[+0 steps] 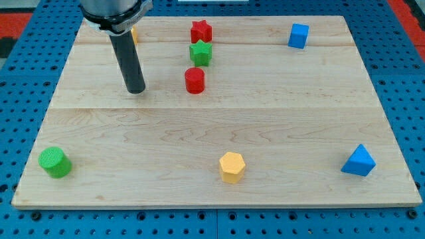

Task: Move the yellow hexagon slightly upwards of the board

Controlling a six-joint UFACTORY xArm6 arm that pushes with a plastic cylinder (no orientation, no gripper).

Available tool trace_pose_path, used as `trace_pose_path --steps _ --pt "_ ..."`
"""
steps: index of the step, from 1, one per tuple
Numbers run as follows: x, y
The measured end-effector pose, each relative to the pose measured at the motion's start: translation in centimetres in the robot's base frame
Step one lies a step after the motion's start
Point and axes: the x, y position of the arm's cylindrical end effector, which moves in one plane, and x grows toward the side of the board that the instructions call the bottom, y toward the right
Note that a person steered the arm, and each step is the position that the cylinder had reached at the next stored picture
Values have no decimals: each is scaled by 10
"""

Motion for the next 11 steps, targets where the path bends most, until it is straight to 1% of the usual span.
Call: trace_pose_path --steps 1,2,3,4,5,6,7,8,9,10,11 --pt "0 -2" --pt "11 -1" --pt "59 -1" --pt "75 50" --pt "80 148" --pt "130 237" --pt "186 273" --pt "212 216" --pt "190 149" --pt "151 130" --pt "150 151"
